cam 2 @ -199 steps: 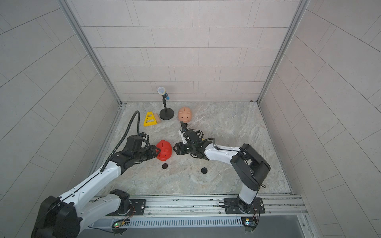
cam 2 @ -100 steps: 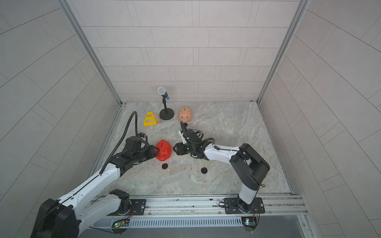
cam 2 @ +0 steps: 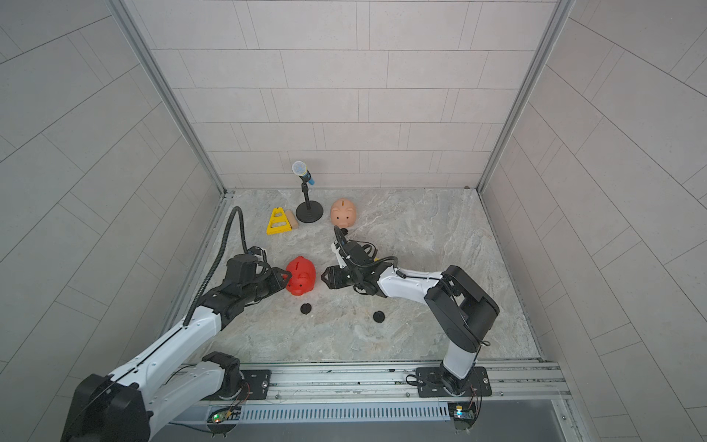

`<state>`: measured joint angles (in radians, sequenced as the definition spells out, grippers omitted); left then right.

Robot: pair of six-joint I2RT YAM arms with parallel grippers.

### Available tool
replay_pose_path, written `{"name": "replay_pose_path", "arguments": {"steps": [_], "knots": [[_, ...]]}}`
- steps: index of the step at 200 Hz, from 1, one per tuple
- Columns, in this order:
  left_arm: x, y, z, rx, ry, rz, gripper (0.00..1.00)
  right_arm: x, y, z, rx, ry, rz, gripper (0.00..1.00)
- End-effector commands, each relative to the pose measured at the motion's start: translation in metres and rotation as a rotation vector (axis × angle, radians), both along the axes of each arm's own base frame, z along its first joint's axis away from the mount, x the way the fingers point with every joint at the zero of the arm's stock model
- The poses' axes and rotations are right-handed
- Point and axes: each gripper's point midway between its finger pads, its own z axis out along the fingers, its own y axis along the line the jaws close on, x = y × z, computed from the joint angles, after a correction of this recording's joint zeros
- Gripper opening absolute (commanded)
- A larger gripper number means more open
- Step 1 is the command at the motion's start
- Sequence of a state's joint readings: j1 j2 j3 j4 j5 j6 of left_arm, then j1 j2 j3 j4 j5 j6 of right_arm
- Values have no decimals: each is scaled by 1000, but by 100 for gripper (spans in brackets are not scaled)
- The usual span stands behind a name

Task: Close piggy banks
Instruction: Turn over the piggy bank at the center of the board.

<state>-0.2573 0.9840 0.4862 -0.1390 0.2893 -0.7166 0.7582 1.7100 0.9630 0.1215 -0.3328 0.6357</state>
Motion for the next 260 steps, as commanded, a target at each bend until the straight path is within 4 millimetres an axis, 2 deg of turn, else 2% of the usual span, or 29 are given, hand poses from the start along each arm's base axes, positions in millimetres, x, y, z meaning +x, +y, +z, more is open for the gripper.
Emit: {"name": "replay_pose_path", "arguments": {"steps": [1, 156, 260], "knots": [[-16, 14, -30, 36, 104, 37, 33, 0, 1, 2, -8, 0, 6, 58], [-13, 33, -39, -23, 139, 137, 32, -2, 3, 0, -9, 8, 13, 58], [-10, 41, -35, -18, 136, 166, 34, -4, 6, -2, -13, 14, 24, 59]]}}
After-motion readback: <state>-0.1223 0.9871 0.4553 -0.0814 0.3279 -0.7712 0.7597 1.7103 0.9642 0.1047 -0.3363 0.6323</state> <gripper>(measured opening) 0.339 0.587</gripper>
